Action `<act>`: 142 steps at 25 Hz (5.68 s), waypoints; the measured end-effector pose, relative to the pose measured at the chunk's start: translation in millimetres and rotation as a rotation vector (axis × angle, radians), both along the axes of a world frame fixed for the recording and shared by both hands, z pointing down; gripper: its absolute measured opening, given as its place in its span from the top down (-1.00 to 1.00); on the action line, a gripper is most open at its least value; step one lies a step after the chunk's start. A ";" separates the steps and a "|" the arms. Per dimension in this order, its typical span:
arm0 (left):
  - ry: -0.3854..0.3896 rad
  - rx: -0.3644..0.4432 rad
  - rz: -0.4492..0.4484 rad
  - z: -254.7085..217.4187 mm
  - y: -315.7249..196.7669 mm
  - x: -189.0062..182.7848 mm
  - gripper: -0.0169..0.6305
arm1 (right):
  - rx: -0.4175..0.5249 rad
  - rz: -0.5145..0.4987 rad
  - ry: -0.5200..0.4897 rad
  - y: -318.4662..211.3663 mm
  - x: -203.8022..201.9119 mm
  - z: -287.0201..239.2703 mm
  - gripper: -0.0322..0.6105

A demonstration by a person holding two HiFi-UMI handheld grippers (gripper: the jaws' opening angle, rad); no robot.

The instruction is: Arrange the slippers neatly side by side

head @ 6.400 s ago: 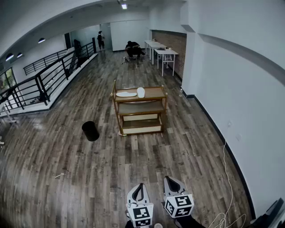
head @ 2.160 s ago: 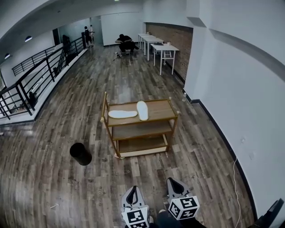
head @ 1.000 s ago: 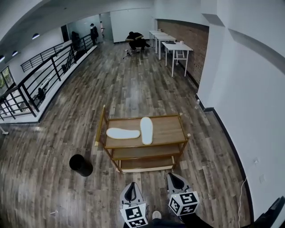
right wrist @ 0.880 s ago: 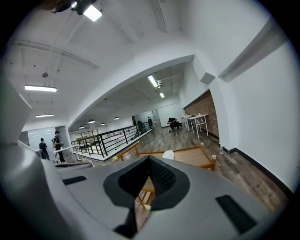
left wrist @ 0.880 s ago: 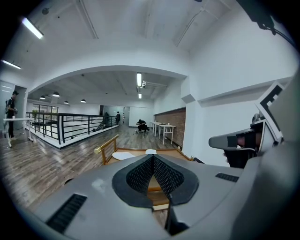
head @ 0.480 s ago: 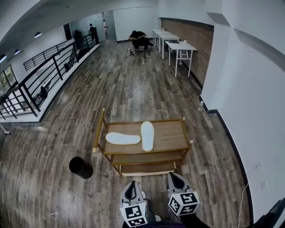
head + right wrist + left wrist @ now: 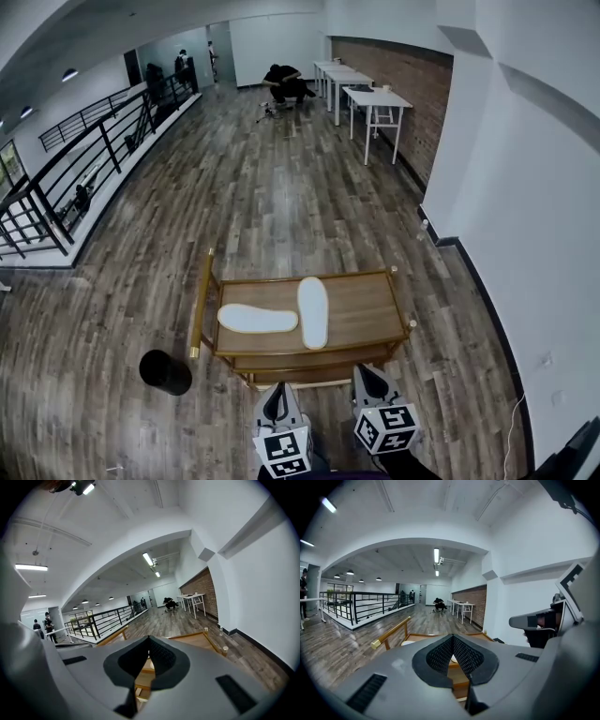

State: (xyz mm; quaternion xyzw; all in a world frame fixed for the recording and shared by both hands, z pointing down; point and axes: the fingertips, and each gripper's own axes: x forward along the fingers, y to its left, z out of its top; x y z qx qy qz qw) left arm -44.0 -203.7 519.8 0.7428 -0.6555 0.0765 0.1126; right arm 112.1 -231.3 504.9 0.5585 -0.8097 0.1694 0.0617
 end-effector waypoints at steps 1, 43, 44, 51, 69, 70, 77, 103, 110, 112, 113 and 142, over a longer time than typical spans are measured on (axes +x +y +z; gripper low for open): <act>0.001 -0.009 0.009 1.9 -10.7 -2.6 0.94 | -0.003 0.006 0.001 -10.8 -2.6 0.2 0.90; 0.060 -0.137 -0.067 43.6 -193.2 -75.0 0.94 | -0.087 -0.022 0.069 -196.9 -54.8 19.9 0.90; 0.095 -0.154 -0.087 50.7 -196.5 -80.4 0.94 | -0.089 -0.017 0.072 -197.8 -52.6 21.2 0.90; 0.214 -0.256 -0.273 96.1 -233.8 -122.7 0.86 | -0.103 0.018 0.099 -201.9 -37.0 26.1 0.90; 0.851 -0.939 -0.647 237.2 -285.1 -147.2 0.50 | -0.157 0.045 0.146 -209.4 -20.6 46.8 0.90; 0.860 -0.956 -0.655 239.7 -286.5 -147.5 0.49 | -0.160 0.048 0.146 -209.7 -19.8 47.0 0.90; 0.826 -1.030 -0.650 254.1 -285.0 -147.0 0.50 | -0.168 0.059 0.160 -210.3 -15.2 49.0 0.90; 0.294 -0.986 0.055 203.2 -308.5 -55.5 0.91 | -0.149 0.066 0.145 -213.8 -16.9 43.5 0.90; 0.140 -1.071 0.183 211.4 -317.4 -21.0 0.91 | -0.157 0.096 0.144 -213.1 -2.4 43.3 0.90; 0.104 -1.092 0.195 218.3 -319.7 -18.4 0.91 | -0.156 0.094 0.140 -213.2 -0.5 45.5 0.90; 0.085 -1.099 0.199 222.7 -321.3 -18.6 0.91 | -0.155 0.093 0.139 -213.3 0.1 46.0 0.90; 0.112 -1.165 0.310 240.3 -325.2 -8.3 0.91 | -0.175 0.100 0.127 -223.3 1.3 52.5 0.90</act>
